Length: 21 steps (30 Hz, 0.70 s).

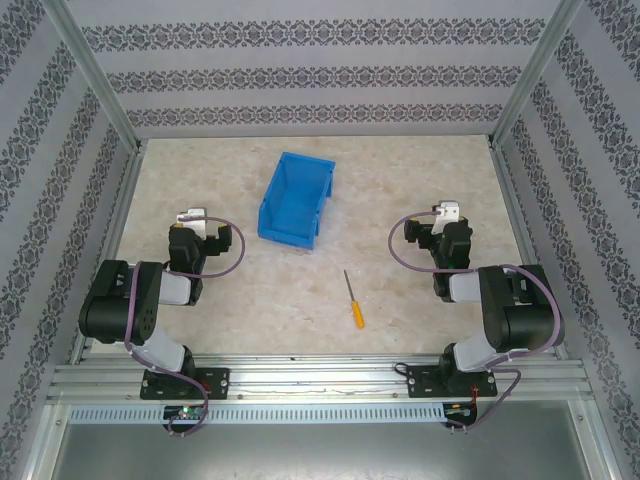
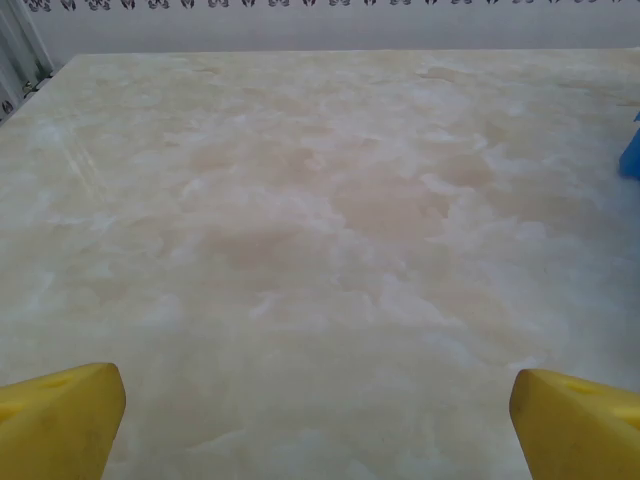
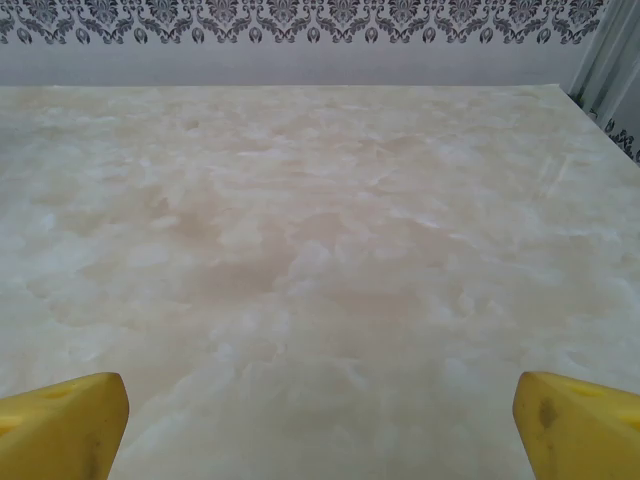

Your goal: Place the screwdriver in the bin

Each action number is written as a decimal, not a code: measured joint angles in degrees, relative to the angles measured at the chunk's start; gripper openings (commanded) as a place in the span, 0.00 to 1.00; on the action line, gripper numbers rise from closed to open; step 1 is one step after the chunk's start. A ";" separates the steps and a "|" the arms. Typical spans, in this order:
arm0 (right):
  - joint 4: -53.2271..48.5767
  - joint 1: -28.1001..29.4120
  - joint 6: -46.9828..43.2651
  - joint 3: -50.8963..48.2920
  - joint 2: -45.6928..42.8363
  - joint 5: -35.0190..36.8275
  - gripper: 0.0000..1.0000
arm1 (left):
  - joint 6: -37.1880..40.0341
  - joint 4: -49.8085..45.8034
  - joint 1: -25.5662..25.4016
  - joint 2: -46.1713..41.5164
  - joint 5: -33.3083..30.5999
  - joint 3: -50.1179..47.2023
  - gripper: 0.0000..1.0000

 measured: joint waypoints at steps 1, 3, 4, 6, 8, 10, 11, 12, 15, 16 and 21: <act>0.00 0.00 0.00 0.00 0.00 0.02 0.98 | 0.00 0.00 0.00 0.00 0.00 0.00 0.99; 0.00 0.00 0.00 0.00 0.00 0.00 0.98 | 0.00 0.00 0.00 0.00 0.00 0.00 0.99; -0.02 0.00 0.00 0.00 0.00 0.00 0.98 | 0.00 0.00 0.00 0.00 0.00 0.00 0.99; 0.00 0.00 0.00 0.00 0.00 0.00 0.98 | 0.00 0.00 0.00 0.00 0.00 0.00 0.99; 0.00 0.00 0.00 0.00 0.04 0.00 0.98 | 0.00 0.00 0.00 0.00 0.00 0.00 0.99; 0.00 0.00 0.00 0.00 0.09 0.00 0.98 | 0.00 0.00 0.00 0.00 0.00 0.00 0.99; 0.00 0.00 0.00 0.00 0.11 0.00 0.98 | 0.00 0.00 0.00 0.00 0.00 0.00 0.99; 0.00 0.00 0.00 0.00 0.11 0.00 0.98 | 0.02 -0.02 0.00 0.00 0.07 0.02 0.99; 0.00 0.00 0.00 0.00 0.11 0.00 0.98 | 0.04 -0.35 0.00 0.00 0.46 0.35 0.99; 0.00 0.00 0.00 0.00 0.11 0.00 0.98 | 0.04 -0.44 0.00 0.00 0.55 0.50 0.99; 0.00 0.00 0.00 0.00 0.11 0.00 0.98 | 0.04 -0.46 0.00 0.00 0.92 0.81 0.99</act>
